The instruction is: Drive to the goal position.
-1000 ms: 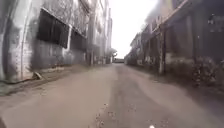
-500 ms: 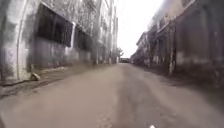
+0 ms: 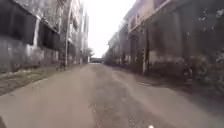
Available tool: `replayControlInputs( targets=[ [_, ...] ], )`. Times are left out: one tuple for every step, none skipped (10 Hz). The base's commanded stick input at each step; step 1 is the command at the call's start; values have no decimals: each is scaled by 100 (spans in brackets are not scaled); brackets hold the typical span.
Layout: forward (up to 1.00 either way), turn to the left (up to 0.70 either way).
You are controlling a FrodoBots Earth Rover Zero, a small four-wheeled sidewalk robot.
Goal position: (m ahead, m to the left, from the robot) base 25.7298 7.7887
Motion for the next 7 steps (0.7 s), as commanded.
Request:
replayControlInputs(
  targets=[
    [70,0],
    [70,0],
    [70,0],
    [70,0],
    [70,0],
    [70,0],
    [70,0]
  ],
)
